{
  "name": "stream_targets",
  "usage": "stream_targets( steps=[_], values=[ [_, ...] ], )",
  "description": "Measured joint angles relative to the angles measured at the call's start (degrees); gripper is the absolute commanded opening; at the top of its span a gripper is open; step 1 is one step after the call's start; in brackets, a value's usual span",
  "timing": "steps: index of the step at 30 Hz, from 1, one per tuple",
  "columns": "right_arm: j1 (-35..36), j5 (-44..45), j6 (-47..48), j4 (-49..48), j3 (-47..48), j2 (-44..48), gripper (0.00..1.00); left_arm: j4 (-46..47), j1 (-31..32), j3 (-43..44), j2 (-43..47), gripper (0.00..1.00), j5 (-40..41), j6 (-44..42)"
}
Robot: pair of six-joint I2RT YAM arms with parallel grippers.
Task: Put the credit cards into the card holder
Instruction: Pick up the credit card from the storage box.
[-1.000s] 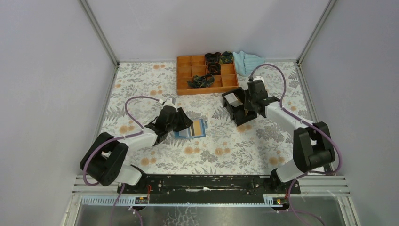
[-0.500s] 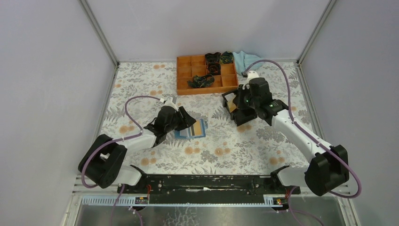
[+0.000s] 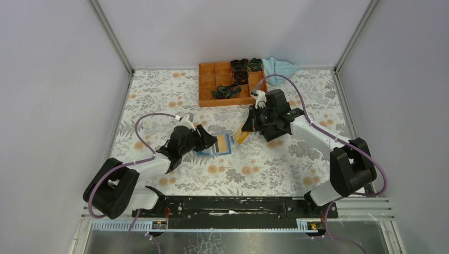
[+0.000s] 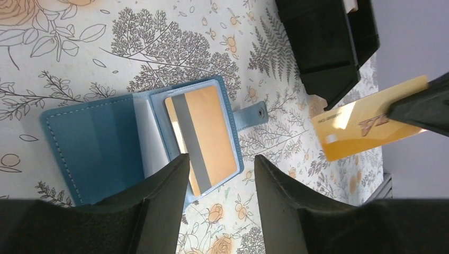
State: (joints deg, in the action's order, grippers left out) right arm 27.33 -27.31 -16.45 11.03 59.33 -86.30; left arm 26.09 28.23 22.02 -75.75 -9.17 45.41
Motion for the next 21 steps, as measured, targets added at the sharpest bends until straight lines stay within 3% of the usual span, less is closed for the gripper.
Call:
stream_targets(
  steps=[9, 21],
  values=[
    [0.3, -11.5, -2.5, -5.8, 0.0, -4.9, 0.00, 7.4, -2.7, -5.6, 3.5, 0.62, -3.9, 0.1],
    [3.3, -17.9, -4.4, -9.7, 1.0, -14.4, 0.00, 15.2, -4.1, -7.1, 3.0, 0.63, -9.2, 0.4]
  ],
)
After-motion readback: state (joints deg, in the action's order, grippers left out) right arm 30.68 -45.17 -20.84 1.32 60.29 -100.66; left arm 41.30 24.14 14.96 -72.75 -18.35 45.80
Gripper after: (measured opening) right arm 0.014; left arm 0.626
